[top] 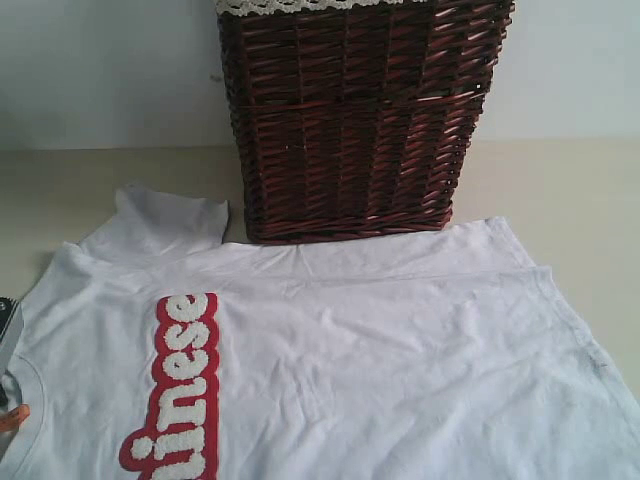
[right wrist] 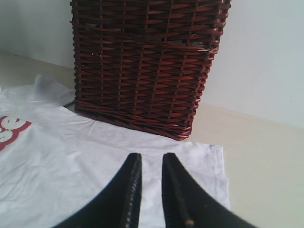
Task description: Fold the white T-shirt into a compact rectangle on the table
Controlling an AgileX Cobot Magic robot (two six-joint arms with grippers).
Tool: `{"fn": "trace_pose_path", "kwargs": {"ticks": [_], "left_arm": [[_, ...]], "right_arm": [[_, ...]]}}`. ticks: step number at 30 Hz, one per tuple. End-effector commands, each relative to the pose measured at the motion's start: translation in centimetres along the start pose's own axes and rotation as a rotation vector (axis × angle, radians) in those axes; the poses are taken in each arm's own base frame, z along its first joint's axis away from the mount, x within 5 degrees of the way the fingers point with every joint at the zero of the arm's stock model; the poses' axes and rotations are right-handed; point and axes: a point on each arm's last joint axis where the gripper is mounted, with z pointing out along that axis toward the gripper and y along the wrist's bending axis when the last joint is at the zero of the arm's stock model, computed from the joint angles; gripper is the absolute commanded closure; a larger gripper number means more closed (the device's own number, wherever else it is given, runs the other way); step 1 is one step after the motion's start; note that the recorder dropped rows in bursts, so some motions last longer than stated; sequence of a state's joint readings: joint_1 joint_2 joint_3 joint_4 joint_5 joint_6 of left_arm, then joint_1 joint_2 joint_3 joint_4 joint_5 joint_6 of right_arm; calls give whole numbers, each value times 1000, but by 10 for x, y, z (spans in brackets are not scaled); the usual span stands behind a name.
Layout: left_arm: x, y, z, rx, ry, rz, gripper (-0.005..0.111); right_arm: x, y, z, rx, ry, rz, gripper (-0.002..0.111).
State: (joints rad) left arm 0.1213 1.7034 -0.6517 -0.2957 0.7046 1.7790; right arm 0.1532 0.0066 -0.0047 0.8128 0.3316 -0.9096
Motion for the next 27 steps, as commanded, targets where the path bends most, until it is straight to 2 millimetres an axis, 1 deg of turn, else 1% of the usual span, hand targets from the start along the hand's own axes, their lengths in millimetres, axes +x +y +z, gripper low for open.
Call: {"fn": "trace_pose_path", "kwargs": {"ticks": [1,12,16,18,20,23,25,27], "left_arm": [[1,-2,7,28,0,-9,15],[1,-2,7,28,0,-9,15],[1,-2,7,28,0,-9,15],[1,-2,7,28,0,-9,15],[1,-2,7,28,0,-9,15],[1,-2,7,28,0,-9,15],[1,-2,7,27,-1,-10,15],[1,-2,7,27,-1,-10,15]], "right_arm": [[1,0,0,0,-2,-3,91],[1,0,0,0,-2,-1,91],[1,1,0,-5,-8,106,91],[1,1,0,-7,-5,110,91],[-6,0,1,-16,18,108,91],[-24,-9,12,20,72,29,91],[-32,-20,26,87,119,-83,91],[-40,-34,42,173,159,-142,91]]}}
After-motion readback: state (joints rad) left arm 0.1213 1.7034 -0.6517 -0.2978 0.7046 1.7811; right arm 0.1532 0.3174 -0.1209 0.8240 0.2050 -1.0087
